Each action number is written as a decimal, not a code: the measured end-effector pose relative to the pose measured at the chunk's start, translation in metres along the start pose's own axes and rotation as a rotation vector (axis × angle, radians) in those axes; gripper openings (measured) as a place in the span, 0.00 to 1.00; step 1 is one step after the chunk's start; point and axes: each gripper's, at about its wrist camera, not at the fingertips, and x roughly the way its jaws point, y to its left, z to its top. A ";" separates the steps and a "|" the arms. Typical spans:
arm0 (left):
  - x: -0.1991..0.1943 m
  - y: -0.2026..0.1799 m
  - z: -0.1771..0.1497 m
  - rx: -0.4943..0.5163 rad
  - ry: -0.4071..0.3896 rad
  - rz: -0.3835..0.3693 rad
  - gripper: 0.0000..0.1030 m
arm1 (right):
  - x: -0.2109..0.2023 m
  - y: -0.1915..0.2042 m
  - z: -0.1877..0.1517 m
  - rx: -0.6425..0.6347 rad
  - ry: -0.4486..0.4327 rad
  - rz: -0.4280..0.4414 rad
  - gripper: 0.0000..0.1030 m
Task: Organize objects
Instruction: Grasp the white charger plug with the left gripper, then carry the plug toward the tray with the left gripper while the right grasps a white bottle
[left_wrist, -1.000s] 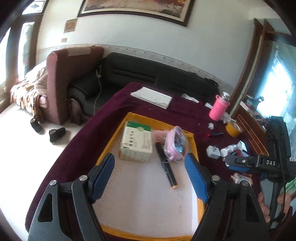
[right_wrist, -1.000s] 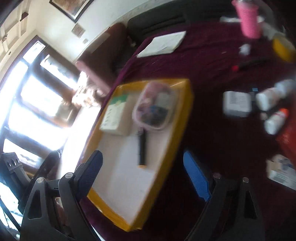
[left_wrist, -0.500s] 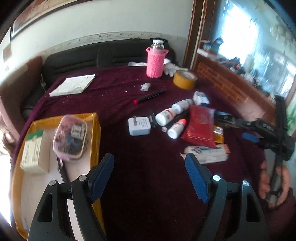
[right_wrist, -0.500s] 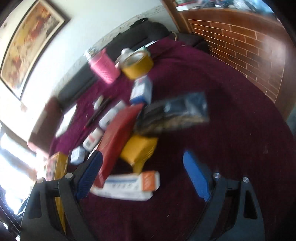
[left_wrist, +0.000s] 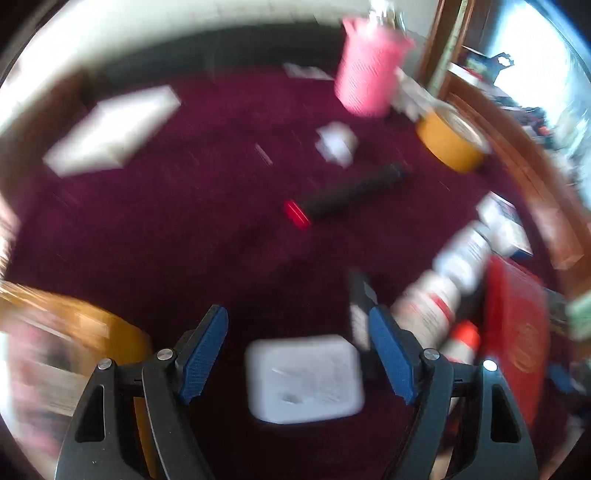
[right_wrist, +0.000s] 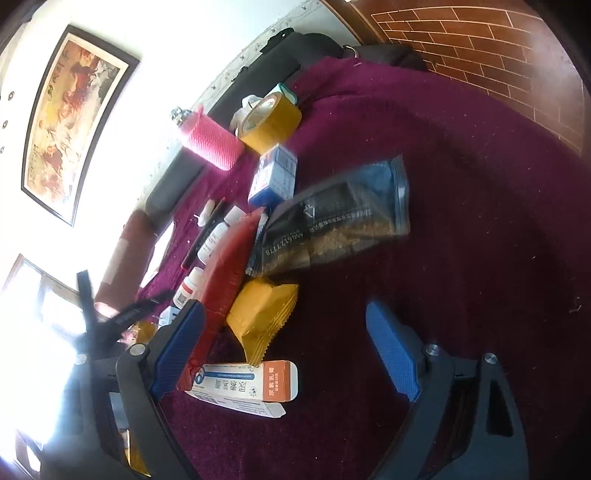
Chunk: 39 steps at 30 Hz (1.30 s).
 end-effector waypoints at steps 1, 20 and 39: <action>-0.008 -0.005 -0.005 0.037 -0.049 -0.008 0.71 | 0.001 -0.001 0.000 0.008 0.009 0.006 0.87; -0.045 -0.059 -0.065 0.621 -0.069 0.026 0.71 | 0.013 0.000 -0.005 0.012 0.065 0.037 0.89; -0.119 -0.045 -0.103 0.300 -0.196 -0.096 0.33 | 0.018 0.014 -0.011 -0.118 0.047 -0.047 0.89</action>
